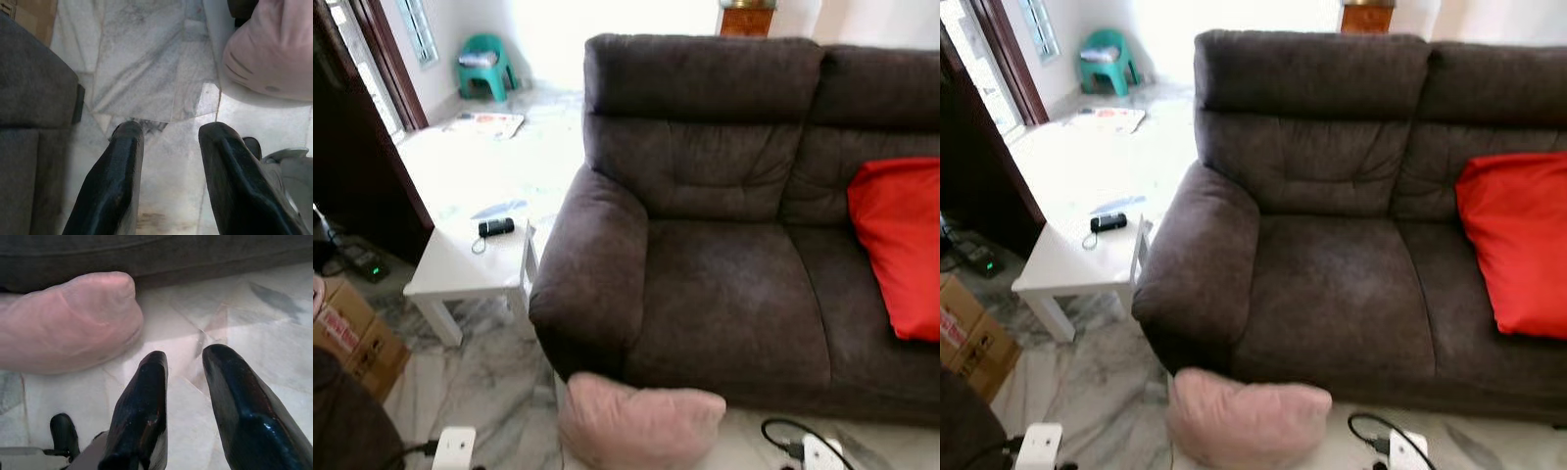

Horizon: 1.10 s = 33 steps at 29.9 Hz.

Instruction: Move the pillow to the sofa from floor

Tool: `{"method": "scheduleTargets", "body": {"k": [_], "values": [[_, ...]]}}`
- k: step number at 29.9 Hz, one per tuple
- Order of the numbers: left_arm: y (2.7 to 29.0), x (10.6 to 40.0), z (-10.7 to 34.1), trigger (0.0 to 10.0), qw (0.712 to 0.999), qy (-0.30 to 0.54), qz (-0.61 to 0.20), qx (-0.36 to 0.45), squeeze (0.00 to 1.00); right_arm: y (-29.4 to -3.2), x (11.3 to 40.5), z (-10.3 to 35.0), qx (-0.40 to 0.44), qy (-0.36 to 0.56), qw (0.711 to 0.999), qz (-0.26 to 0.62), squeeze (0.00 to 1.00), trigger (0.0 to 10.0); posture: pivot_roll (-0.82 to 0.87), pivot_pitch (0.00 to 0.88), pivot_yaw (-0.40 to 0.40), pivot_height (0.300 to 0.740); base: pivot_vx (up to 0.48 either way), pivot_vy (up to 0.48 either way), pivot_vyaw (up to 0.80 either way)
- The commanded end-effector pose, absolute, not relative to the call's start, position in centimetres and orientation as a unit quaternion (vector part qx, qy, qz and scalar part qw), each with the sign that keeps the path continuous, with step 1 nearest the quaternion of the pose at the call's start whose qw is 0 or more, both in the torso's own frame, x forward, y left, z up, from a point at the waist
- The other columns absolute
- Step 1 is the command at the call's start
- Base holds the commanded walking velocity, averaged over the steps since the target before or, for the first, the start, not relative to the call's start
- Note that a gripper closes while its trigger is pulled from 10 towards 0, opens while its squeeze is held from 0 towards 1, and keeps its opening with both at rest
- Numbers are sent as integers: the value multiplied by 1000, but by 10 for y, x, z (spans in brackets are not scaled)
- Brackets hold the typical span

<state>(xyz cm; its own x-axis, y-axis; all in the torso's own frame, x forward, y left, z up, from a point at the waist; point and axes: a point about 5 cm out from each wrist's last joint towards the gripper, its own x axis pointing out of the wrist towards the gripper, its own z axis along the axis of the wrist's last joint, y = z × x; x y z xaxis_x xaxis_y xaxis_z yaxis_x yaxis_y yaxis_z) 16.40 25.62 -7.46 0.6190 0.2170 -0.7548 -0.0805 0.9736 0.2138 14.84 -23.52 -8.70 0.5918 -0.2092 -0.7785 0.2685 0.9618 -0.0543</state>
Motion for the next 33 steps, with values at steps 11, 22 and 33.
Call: {"method": "scheduleTargets", "body": {"k": [11,22,33], "values": [[252,168,-74,10000,899,424,86,68,0,-240,148,-86,37,424,893,-144,0,10000,100,21,6,740,0,0,0],[253,169,-74,10000,900,422,87,70,0,-238,145,-87,40,426,892,-145,0,10000,96,23,9,740,0,0,0],[253,169,-73,10000,901,419,88,68,0,-238,146,-87,40,426,892,-143,0,10000,98,23,8,740,158,0,0]]}}
